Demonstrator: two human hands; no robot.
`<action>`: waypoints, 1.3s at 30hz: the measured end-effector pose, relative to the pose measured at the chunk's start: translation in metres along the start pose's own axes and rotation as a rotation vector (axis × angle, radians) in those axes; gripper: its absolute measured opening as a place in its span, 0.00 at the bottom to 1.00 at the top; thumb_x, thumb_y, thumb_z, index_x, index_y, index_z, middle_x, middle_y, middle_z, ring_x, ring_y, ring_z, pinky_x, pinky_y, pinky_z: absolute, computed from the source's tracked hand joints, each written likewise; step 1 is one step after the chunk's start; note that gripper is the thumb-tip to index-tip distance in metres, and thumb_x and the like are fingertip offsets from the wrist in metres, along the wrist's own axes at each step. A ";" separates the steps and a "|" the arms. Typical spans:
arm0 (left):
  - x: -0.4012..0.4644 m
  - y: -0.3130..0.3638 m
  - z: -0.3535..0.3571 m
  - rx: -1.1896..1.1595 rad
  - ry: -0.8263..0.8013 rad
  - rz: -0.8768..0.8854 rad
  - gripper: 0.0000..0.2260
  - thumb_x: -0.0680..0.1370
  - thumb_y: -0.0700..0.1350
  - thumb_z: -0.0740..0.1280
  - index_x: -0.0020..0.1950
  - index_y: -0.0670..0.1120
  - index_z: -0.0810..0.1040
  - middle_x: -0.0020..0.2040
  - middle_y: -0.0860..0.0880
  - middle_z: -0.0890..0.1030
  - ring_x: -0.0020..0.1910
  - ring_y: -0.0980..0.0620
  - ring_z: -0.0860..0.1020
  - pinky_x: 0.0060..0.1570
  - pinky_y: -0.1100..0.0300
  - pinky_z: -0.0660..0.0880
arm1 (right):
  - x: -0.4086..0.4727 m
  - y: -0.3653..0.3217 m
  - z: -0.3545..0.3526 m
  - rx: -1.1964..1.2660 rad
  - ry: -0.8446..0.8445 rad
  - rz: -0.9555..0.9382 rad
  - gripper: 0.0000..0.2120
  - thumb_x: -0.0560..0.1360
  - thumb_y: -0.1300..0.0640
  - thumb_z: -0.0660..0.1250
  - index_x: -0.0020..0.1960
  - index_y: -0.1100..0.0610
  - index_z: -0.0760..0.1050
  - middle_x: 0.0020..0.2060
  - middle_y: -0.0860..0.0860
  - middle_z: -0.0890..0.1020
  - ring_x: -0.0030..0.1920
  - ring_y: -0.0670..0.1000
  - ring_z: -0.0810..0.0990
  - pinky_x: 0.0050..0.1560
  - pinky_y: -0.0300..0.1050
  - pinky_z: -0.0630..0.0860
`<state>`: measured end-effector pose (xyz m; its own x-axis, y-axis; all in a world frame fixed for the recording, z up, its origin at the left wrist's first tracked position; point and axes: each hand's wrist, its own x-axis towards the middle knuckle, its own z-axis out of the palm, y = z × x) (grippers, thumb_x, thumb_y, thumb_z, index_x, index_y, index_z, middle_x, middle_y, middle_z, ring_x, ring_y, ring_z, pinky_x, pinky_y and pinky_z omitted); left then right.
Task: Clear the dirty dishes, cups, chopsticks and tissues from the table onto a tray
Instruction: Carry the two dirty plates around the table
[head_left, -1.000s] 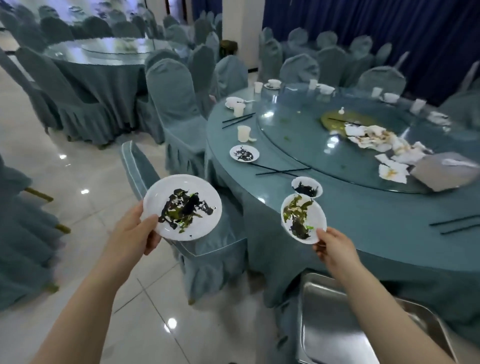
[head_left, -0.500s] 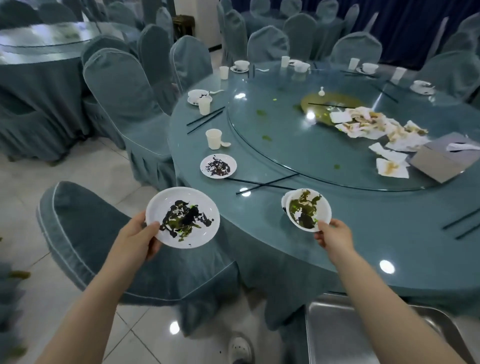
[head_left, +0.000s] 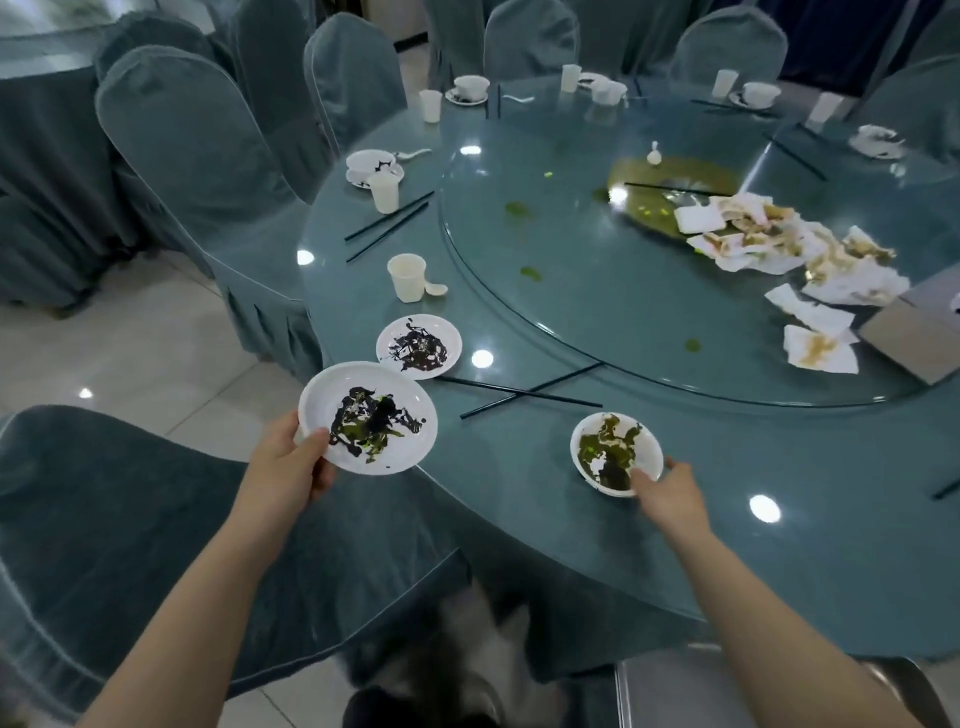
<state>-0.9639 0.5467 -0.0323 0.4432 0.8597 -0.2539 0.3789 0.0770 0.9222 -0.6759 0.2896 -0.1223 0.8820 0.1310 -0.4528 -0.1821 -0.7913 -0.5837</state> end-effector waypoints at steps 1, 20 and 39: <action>0.008 -0.002 0.002 -0.020 0.012 -0.005 0.10 0.81 0.43 0.58 0.60 0.50 0.74 0.23 0.53 0.73 0.23 0.57 0.69 0.24 0.62 0.66 | -0.001 -0.002 0.001 -0.041 -0.026 0.012 0.19 0.77 0.51 0.61 0.63 0.61 0.69 0.39 0.56 0.83 0.37 0.54 0.80 0.39 0.46 0.74; 0.216 -0.043 0.092 0.051 -0.039 -0.132 0.13 0.81 0.45 0.55 0.65 0.48 0.70 0.29 0.42 0.78 0.21 0.51 0.74 0.22 0.63 0.70 | -0.016 -0.077 0.008 0.314 -0.027 0.051 0.06 0.78 0.57 0.60 0.46 0.54 0.75 0.23 0.52 0.79 0.22 0.48 0.72 0.26 0.42 0.69; 0.154 -0.013 0.024 0.178 0.034 -0.076 0.10 0.77 0.37 0.57 0.56 0.47 0.65 0.37 0.42 0.82 0.24 0.49 0.81 0.21 0.60 0.73 | -0.052 -0.123 0.015 0.422 -0.243 -0.097 0.05 0.79 0.55 0.61 0.50 0.54 0.75 0.22 0.51 0.76 0.19 0.46 0.68 0.20 0.35 0.65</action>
<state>-0.8815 0.6660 -0.0901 0.3817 0.8715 -0.3078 0.5491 0.0541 0.8340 -0.7062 0.3888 -0.0368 0.7859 0.3672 -0.4975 -0.3086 -0.4643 -0.8302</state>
